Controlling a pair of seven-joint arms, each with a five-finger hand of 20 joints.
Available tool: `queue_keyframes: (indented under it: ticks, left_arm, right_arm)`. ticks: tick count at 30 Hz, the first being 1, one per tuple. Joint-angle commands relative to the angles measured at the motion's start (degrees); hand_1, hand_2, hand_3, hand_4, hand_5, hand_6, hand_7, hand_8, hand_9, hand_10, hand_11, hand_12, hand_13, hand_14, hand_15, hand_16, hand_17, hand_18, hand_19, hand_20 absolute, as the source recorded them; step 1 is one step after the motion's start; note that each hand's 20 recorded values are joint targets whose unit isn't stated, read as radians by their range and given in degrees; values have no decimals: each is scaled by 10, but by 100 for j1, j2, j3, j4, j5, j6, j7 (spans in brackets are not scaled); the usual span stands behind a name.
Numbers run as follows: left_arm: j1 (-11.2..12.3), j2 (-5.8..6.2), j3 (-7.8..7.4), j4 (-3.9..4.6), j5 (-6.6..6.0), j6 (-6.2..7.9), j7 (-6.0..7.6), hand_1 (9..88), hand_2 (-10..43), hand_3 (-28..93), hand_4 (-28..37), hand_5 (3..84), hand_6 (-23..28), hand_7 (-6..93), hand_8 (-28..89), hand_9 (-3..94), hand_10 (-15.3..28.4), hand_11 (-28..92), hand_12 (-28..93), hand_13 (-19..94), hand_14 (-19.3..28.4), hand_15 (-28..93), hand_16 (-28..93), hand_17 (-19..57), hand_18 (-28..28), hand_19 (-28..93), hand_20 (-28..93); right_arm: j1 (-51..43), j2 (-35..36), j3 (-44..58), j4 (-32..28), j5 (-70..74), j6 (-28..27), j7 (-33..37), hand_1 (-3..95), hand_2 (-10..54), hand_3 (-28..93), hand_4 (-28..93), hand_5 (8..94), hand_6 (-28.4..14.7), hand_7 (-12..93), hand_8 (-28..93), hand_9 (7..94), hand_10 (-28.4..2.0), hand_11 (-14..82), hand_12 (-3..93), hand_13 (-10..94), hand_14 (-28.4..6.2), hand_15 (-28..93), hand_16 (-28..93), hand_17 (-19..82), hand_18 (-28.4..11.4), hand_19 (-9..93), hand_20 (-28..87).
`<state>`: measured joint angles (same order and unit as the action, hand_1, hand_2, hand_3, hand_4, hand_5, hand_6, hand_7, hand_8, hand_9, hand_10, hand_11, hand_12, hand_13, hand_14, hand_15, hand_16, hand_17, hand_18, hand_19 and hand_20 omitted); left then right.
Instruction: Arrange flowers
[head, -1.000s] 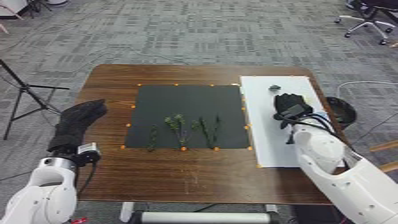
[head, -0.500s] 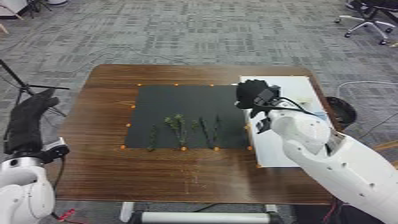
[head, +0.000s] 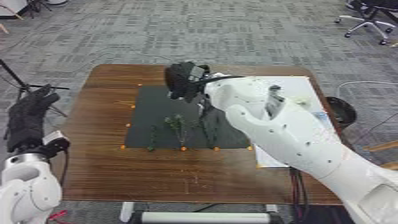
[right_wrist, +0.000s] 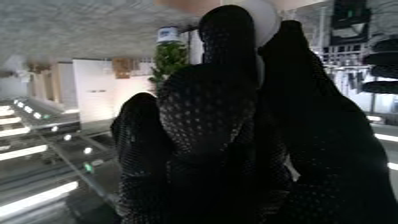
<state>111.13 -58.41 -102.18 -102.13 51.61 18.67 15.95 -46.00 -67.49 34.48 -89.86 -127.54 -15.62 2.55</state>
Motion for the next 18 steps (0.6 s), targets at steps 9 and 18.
queue_keyframes:
  ticks: [9, 18]
  left_arm:
    - [-580, -6, 336, 455, 240, -590, -270, 254, 273, 684, -283, 494, 37, 145, -89, 527, 143, 195, 101, 377, 145, 111, -8, 71, 82, 52, 146]
    - [-933, 50, 694, 541, 340, -633, -387, 258, 263, 686, -283, 495, 34, 143, -86, 526, 143, 196, 102, 379, 146, 112, -7, 68, 85, 55, 145]
  right_arm:
    - [-1360, -1378, 102, 633, -1063, -469, -300, 593, -61, 501, -147, 763, 5, 229, 142, 904, -92, 211, 213, 937, -8, 482, 359, 576, -147, 932, 520]
    - [-1692, -1643, 217, 681, -1319, -520, -225, 592, -62, 502, -147, 764, 5, 229, 139, 905, -91, 208, 207, 937, -6, 488, 357, 575, -149, 932, 522]
